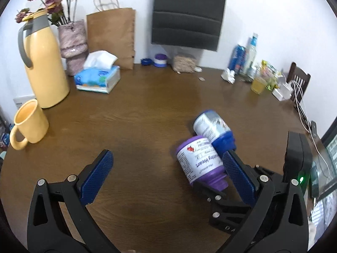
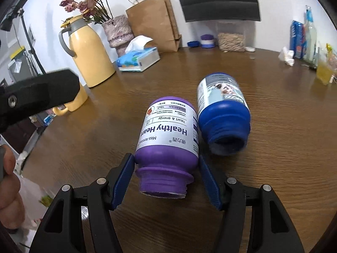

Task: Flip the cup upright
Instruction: 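Close the right gripper around the purple bottle's body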

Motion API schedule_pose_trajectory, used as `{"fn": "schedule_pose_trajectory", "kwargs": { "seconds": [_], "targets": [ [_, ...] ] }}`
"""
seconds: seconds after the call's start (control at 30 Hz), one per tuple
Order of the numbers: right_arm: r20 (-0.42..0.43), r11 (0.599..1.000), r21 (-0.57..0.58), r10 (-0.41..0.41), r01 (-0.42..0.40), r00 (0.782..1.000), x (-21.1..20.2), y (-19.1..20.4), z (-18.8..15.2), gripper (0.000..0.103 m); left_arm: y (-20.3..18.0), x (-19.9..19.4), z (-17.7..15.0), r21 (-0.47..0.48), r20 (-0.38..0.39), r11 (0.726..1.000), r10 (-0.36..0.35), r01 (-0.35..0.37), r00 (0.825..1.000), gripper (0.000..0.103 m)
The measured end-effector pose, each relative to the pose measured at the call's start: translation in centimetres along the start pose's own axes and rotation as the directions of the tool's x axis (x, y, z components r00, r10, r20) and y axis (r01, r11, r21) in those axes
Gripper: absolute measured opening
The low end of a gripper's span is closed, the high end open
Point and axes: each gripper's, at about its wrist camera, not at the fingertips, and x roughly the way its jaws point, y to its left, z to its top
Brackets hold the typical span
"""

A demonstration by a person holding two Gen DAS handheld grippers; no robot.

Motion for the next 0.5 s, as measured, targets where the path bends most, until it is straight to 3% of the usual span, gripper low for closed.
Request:
{"fn": "schedule_pose_trajectory", "kwargs": {
  "seconds": [0.03,0.07,0.1,0.17,0.2,0.27,0.3,0.37,0.43,0.5],
  "targets": [
    [0.002,1.000,0.007,0.009,-0.009,1.000,-0.4,-0.6,-0.2,0.067,-0.4,0.0,-0.3,0.014,0.000,0.999,0.044,-0.044,0.999,0.103],
    [0.000,1.000,0.013,0.017,-0.017,1.000,-0.9,-1.3,-0.4,0.067,-0.9,0.0,-0.7,0.036,0.001,0.990,0.137,-0.137,0.991,0.103],
    [-0.001,1.000,0.006,0.021,-0.021,1.000,-1.2,-1.6,-0.6,0.067,-1.4,-0.3,-1.0,0.043,0.001,0.987,0.157,-0.157,0.988,0.103],
    [-0.009,0.999,-0.039,0.034,-0.034,0.999,-1.9,-2.1,-1.1,0.067,-2.2,-0.9,-1.7,0.064,0.029,0.990,0.127,-0.128,0.991,0.103],
    [-0.011,0.997,-0.060,0.036,-0.037,0.999,-2.1,-2.1,-1.3,0.067,-3.6,-0.8,-2.2,0.120,0.089,0.959,0.246,-0.256,0.965,0.103],
    [-0.021,0.991,-0.123,0.041,-0.043,0.999,-2.7,-2.0,-1.8,0.067,-5.8,0.1,-3.2,0.229,0.173,0.893,0.354,-0.387,0.919,0.103],
    [-0.024,0.987,-0.152,0.040,-0.043,0.999,-3.0,-1.9,-2.0,0.067,-6.6,0.7,-3.6,0.275,0.170,0.882,0.348,-0.384,0.922,0.103],
    [-0.030,0.979,-0.199,0.043,-0.048,0.999,-3.4,-1.7,-2.4,0.067,-7.3,2.0,-4.0,0.302,0.058,0.928,0.211,-0.219,0.976,0.103],
    [-0.034,0.966,-0.253,0.050,-0.057,0.998,-3.7,-1.5,-2.8,0.067,-7.2,3.2,-3.6,0.272,-0.018,0.957,0.111,-0.102,0.994,0.103],
    [-0.044,0.951,-0.300,0.062,-0.073,0.997,-4.0,-1.5,-3.1,0.067,-7.1,4.3,-3.0,0.241,-0.048,0.969,0.070,-0.057,0.996,0.103]
  ]
}}
